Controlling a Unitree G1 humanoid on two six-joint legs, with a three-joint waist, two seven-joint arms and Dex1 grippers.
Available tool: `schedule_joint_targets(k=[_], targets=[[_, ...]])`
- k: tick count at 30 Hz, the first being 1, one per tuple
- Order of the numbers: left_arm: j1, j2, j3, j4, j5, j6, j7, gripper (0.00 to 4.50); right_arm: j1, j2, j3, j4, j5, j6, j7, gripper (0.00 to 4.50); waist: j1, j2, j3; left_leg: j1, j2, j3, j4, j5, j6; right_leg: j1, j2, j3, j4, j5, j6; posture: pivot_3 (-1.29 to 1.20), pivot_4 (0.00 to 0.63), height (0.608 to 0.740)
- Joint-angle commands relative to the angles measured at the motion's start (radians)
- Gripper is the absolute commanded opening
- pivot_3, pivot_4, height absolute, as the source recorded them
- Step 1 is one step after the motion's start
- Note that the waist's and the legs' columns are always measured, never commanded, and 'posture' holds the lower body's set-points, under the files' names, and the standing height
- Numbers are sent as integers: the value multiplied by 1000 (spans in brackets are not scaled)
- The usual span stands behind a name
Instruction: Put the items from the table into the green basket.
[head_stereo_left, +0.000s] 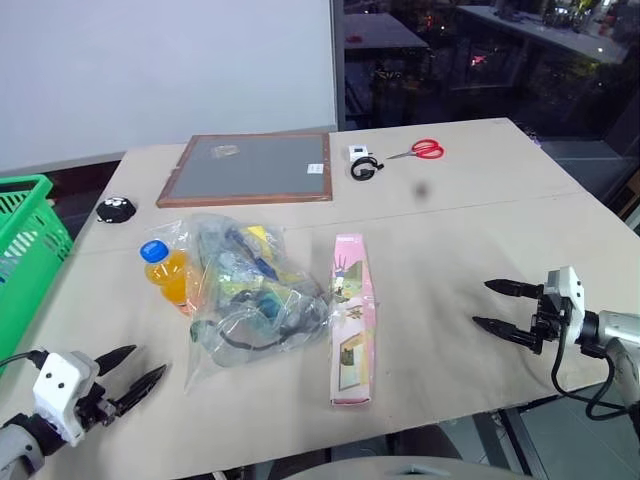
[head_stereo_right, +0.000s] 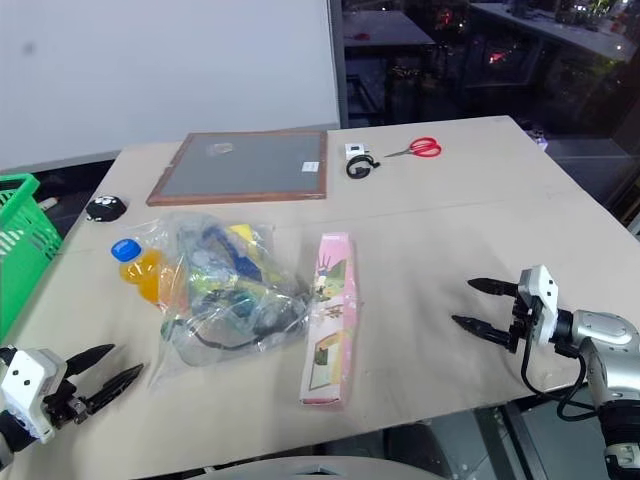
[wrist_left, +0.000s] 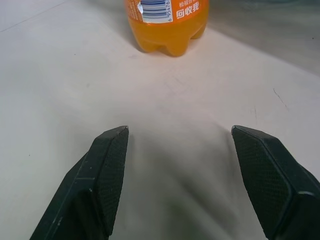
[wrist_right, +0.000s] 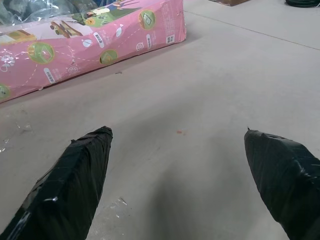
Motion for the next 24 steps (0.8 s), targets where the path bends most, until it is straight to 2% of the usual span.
schedule_joint_targets(k=[1, 4, 16, 24], targets=[[-7, 12, 19, -39, -26, -2, -20, 3385, -24, -16, -33, -6, 13, -14, 10, 4500, 0, 0, 0, 0, 0, 0, 0, 0, 0, 0, 0, 0, 0, 0, 0, 13, 0, 740], [6, -5, 17, -109, -33, 31, -3, 3385, -37, -13, -30, 10, 7, -20, 13, 4500, 0, 0, 0, 0, 0, 0, 0, 0, 0, 0, 0, 0, 0, 0, 0, 26, 0, 740], [24, -29, 25, -189, -32, 84, 19, 3385, -70, -10, -26, 85, -6, -67, 46, 4500, 1, 0, 0, 0, 0, 0, 0, 0, 0, 0, 0, 0, 1, 0, 0, 33, 0, 740], [28, -36, 47, -210, -66, 71, -18, 3385, -96, 6, 0, 7, -3, -29, 31, 4500, 1, 0, 0, 1, 0, 0, 1, 0, 0, 1, 0, 0, 1, 0, 0, 33, 0, 740]])
